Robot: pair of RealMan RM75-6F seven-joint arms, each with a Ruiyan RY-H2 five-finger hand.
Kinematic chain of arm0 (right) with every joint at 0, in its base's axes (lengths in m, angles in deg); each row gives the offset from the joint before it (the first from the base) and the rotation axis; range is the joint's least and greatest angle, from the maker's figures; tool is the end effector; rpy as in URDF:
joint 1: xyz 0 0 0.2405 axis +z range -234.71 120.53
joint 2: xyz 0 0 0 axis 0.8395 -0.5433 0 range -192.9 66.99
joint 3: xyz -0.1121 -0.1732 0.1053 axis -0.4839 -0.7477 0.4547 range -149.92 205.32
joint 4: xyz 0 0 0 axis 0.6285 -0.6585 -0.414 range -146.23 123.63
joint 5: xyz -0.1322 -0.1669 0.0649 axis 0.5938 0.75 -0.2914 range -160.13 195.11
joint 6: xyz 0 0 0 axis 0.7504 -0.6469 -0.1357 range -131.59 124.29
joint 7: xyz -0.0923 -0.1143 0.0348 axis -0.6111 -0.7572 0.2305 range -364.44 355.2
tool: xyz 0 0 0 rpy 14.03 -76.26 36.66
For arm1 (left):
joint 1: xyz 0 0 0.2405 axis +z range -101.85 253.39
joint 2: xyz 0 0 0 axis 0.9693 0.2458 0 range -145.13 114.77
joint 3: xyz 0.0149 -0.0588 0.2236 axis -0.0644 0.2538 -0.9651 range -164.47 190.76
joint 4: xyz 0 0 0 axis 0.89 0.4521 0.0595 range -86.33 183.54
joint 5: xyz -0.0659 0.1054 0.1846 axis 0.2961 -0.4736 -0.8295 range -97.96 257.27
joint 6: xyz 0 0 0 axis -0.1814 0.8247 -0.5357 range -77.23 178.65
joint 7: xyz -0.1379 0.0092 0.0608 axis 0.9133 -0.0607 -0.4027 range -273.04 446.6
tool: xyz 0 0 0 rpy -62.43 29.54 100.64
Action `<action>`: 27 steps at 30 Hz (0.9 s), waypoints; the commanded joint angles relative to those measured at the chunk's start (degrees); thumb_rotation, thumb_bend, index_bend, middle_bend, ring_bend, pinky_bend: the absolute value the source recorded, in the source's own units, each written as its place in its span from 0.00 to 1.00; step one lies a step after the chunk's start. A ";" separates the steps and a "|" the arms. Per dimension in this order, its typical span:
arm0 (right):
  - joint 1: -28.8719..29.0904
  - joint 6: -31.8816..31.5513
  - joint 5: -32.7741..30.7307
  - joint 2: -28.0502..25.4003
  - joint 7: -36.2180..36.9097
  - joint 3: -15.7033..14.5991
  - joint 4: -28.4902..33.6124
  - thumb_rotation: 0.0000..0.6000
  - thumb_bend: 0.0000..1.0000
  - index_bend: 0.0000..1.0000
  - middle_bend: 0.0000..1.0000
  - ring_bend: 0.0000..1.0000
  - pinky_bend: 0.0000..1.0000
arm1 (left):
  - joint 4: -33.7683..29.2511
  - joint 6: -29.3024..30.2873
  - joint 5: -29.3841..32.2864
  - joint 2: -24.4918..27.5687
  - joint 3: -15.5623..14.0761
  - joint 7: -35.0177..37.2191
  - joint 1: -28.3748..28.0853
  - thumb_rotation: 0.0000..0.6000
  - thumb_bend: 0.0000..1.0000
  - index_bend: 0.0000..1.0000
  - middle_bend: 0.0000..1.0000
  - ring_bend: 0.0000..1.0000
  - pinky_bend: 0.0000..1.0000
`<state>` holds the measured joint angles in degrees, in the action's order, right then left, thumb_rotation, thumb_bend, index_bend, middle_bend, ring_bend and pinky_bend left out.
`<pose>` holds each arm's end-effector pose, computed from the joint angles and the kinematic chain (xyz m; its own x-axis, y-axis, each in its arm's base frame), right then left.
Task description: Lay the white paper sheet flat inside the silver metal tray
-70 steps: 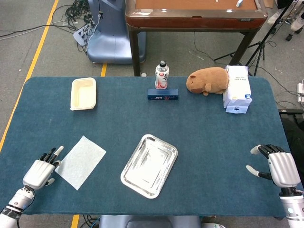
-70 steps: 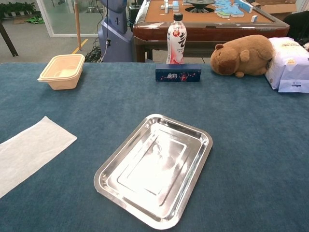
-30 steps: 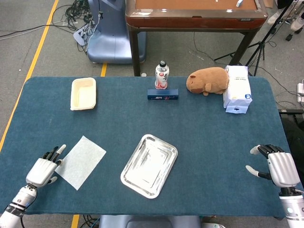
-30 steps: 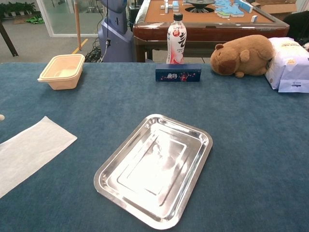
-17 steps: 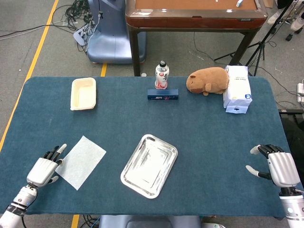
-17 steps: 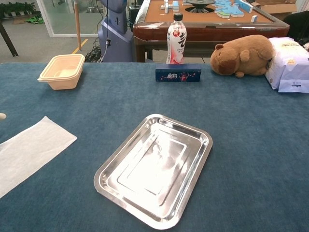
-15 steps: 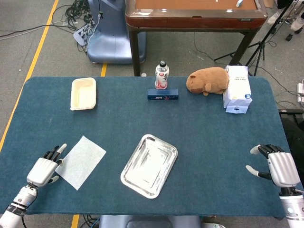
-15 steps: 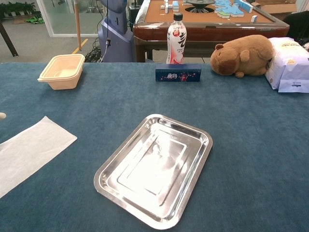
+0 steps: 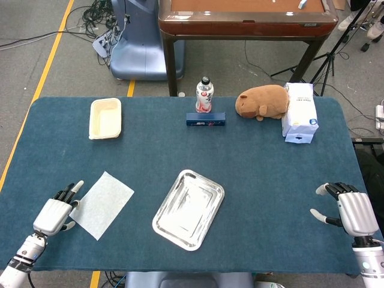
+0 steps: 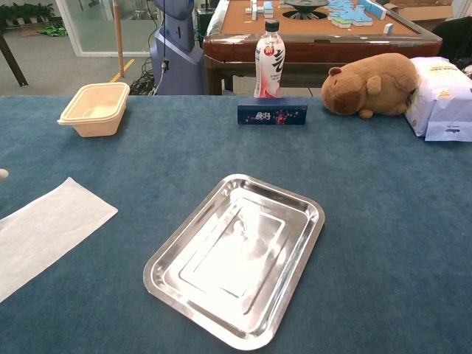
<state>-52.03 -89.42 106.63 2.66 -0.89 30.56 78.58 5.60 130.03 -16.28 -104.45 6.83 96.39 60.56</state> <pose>-0.2913 -0.1884 0.1315 0.3543 0.0084 0.9351 -0.9329 -0.0658 0.3540 -0.3594 0.2289 0.0484 0.6699 0.1106 0.7342 0.7199 -0.3384 -0.6060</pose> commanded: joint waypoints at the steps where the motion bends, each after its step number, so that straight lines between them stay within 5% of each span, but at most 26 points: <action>1: 0.00 0.00 0.00 0.00 -0.01 0.00 0.01 1.00 0.06 0.48 0.49 0.40 0.42 | 0.34 0.09 0.06 -0.20 0.03 0.31 0.03 1.00 0.12 0.50 0.00 0.00 0.22; 27: 0.06 0.14 -0.07 -0.03 0.06 -0.02 0.07 1.00 0.06 0.48 0.49 0.39 0.42 | 1.40 -0.47 0.27 -0.78 -0.32 3.19 -0.02 1.00 0.21 0.51 0.00 0.00 0.22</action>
<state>-51.97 -89.28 106.57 2.63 -0.83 30.54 78.65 7.03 129.54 -15.98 -105.25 6.56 99.47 60.54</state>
